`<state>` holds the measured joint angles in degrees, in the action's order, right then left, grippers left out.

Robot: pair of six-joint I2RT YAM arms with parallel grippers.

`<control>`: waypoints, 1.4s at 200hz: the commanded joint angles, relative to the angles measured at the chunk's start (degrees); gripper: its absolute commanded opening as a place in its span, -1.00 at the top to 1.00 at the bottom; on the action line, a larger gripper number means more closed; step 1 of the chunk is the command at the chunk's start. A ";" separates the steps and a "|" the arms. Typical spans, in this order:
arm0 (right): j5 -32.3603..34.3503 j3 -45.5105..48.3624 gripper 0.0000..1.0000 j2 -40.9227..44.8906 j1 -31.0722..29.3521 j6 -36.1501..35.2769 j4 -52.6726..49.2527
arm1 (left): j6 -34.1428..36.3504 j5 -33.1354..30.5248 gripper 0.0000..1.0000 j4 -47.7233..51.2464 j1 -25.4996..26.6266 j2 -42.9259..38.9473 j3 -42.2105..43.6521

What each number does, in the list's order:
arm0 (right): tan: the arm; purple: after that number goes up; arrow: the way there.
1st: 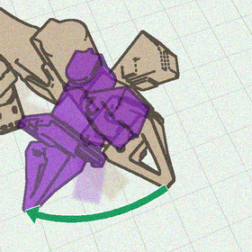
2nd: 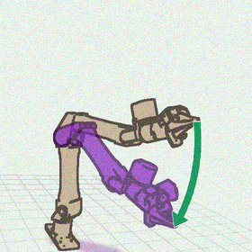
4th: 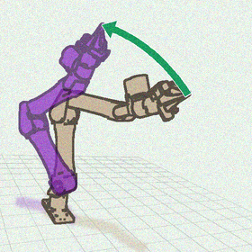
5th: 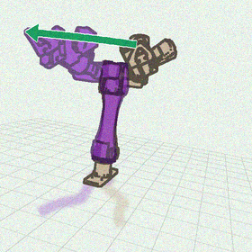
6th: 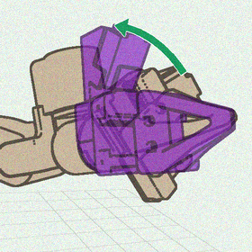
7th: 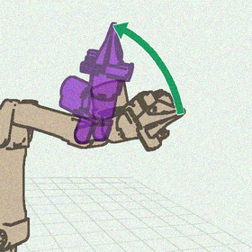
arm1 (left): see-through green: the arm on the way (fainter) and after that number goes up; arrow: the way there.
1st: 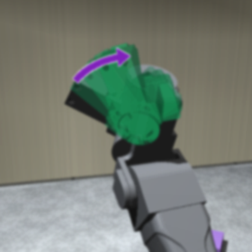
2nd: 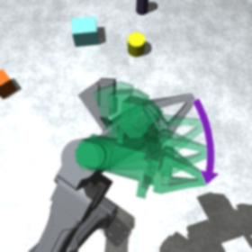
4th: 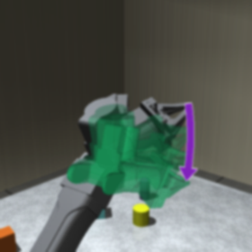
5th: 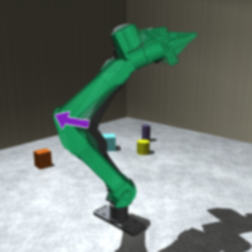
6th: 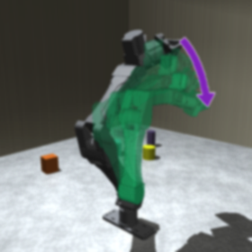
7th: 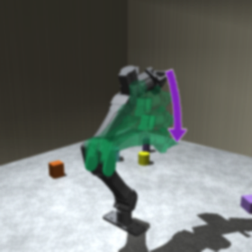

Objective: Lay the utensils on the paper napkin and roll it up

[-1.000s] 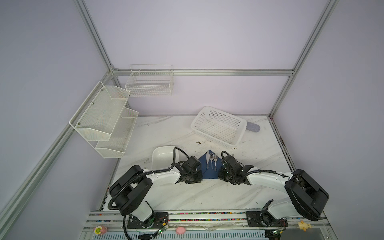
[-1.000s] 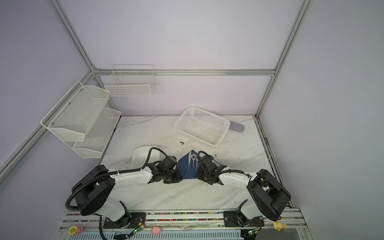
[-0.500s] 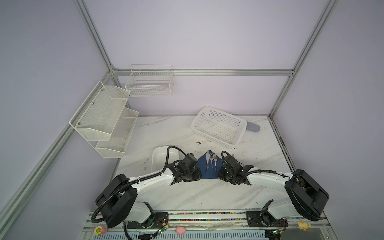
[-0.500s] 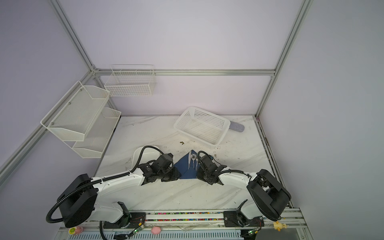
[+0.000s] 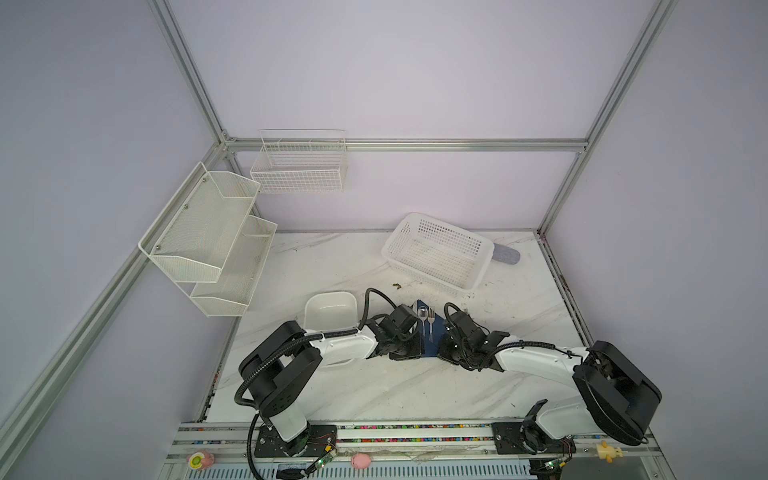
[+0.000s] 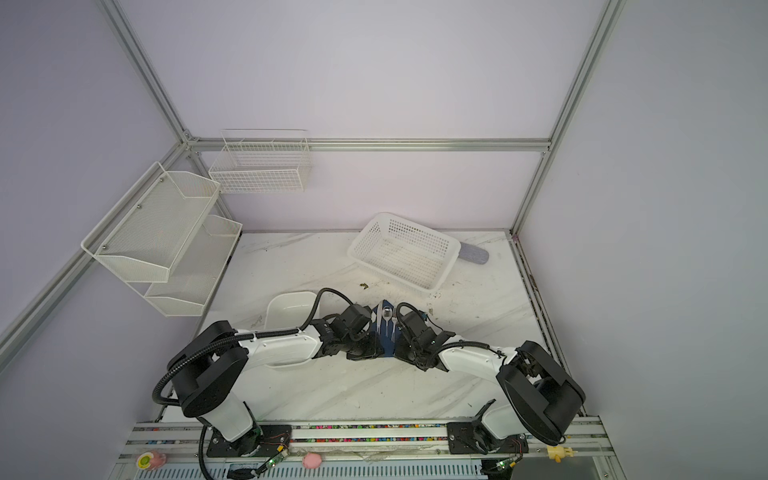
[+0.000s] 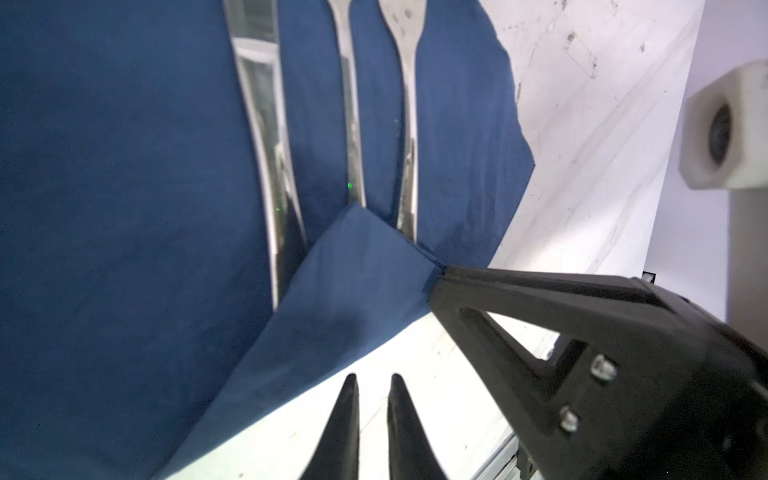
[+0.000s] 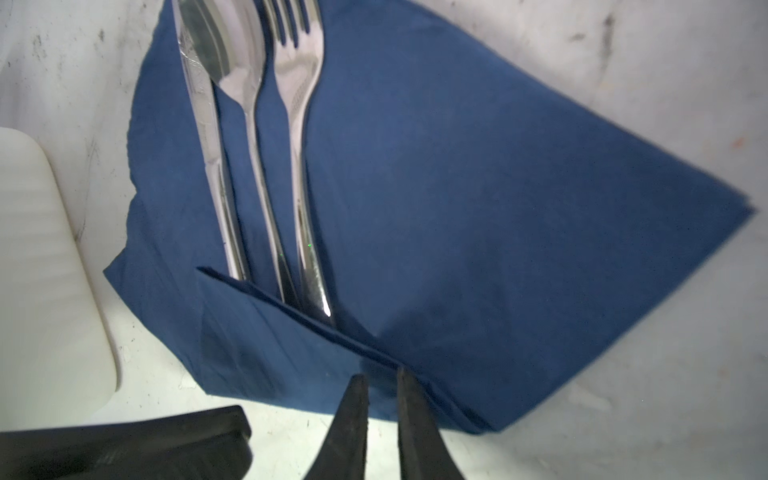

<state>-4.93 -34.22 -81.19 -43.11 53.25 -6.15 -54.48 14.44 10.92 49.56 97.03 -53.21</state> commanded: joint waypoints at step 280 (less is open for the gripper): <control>-16.48 15.54 0.23 15.87 17.92 8.44 9.39 | 1.13 1.57 0.79 -0.27 0.73 7.64 -11.32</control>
<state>-17.82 -21.02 -65.21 -25.39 57.78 -1.83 -54.41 15.49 10.87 50.02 104.62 -59.29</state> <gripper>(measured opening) 0.384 0.105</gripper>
